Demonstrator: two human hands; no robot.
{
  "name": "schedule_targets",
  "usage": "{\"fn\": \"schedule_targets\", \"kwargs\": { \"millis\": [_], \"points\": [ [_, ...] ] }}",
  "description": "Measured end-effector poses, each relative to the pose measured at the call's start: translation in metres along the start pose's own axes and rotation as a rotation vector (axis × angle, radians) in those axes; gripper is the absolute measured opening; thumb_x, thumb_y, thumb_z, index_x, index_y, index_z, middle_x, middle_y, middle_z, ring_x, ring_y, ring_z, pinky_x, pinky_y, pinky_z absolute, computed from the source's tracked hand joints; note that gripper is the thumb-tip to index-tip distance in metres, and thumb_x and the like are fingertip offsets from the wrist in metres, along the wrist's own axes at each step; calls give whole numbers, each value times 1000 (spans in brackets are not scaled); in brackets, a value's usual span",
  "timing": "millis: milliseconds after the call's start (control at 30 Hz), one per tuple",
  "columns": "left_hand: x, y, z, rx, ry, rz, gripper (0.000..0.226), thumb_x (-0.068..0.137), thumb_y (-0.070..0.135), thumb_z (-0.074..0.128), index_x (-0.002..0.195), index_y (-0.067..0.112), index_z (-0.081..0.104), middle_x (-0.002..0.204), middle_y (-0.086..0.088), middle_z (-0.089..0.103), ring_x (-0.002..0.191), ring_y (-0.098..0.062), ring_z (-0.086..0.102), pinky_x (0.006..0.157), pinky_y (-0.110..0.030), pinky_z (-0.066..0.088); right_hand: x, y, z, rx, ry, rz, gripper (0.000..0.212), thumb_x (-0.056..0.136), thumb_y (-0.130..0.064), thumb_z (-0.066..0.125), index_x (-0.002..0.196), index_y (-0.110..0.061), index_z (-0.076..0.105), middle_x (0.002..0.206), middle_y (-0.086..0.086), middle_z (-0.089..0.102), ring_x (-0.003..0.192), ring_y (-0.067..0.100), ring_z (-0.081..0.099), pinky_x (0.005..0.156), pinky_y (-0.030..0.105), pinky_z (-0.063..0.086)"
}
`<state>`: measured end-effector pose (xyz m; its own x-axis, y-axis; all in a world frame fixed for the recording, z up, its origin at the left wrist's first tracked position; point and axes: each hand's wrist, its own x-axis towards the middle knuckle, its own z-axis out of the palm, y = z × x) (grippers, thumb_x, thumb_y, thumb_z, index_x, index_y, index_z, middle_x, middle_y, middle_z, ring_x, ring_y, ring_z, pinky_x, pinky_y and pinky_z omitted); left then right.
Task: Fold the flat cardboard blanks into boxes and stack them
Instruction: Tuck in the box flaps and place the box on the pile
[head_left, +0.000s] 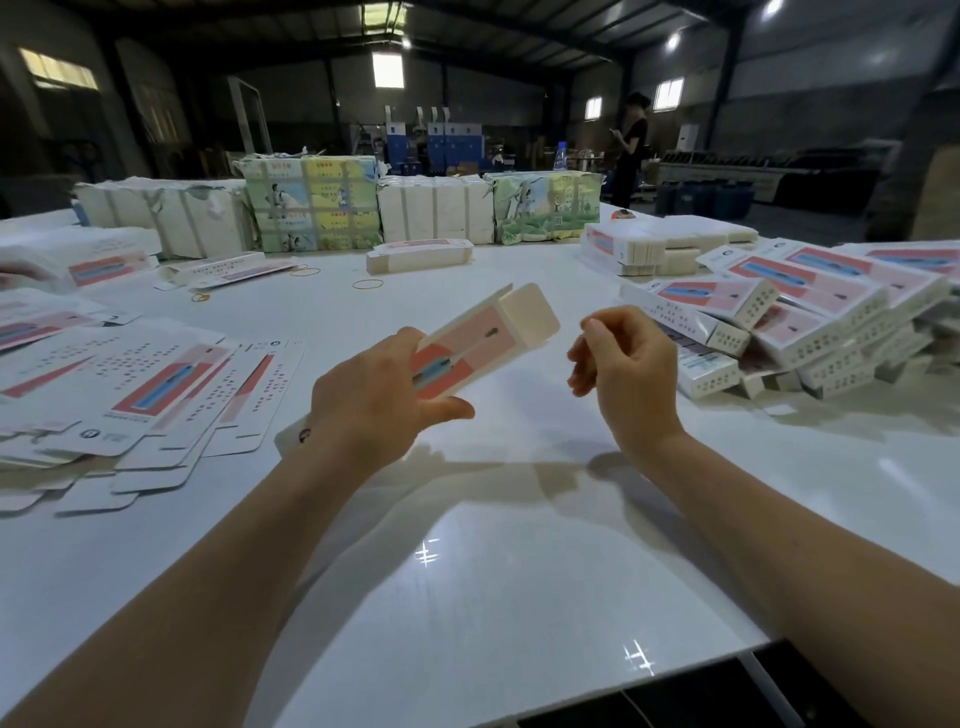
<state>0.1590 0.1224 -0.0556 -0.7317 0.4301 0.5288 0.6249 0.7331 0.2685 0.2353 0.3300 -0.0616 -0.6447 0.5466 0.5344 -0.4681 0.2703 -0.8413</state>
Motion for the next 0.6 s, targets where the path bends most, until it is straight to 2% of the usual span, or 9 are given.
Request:
{"fn": "schedule_targets", "kwargs": {
  "millis": [100,200,267,367,500,533,600],
  "points": [
    [1,-2,1,-39,6,-34,56,66,69,66,103,34,42,86,17,47,67,-10,50,51,-19,30,-10,1,6,-183,-42,-139,22,90,-1,55,85,-20,66,71,-4,63,53,11,59,46,27,50],
    [1,-3,1,-59,-2,-37,57,65,70,66,104,36,43,86,17,48,67,-8,50,51,-19,31,-15,2,14,-254,-104,-177,28,89,4,55,109,-11,67,83,-6,59,59,6,59,49,27,53],
    [0,1,2,-48,-27,-34,63,63,73,64,108,34,45,88,17,47,69,-10,52,53,-21,37,-17,2,16,-273,-136,-188,31,89,5,54,115,-9,66,89,-3,58,60,6,57,52,24,52],
    [-4,8,5,0,-77,-6,67,60,75,60,109,32,45,89,16,46,71,-13,53,58,-25,44,-21,0,17,-350,-192,-232,31,87,5,55,109,-10,70,92,0,56,63,12,52,57,21,45],
    [-6,9,5,35,-128,5,62,66,70,64,110,31,46,92,16,48,75,-14,54,60,-27,44,-23,1,16,-440,-241,-261,26,81,9,58,98,-5,71,88,3,59,61,15,48,58,20,39],
    [-6,8,5,41,-144,3,60,66,70,65,109,32,46,92,16,49,75,-13,54,60,-27,43,-23,1,16,-440,-250,-236,30,80,8,58,103,-8,69,87,3,59,61,13,48,59,20,39],
    [-6,6,4,60,-178,1,58,67,69,65,108,33,46,92,16,50,74,-12,53,59,-27,42,-20,2,16,-425,-293,-122,54,81,6,57,130,-17,52,86,1,58,67,13,52,63,23,43]
  ]
}}
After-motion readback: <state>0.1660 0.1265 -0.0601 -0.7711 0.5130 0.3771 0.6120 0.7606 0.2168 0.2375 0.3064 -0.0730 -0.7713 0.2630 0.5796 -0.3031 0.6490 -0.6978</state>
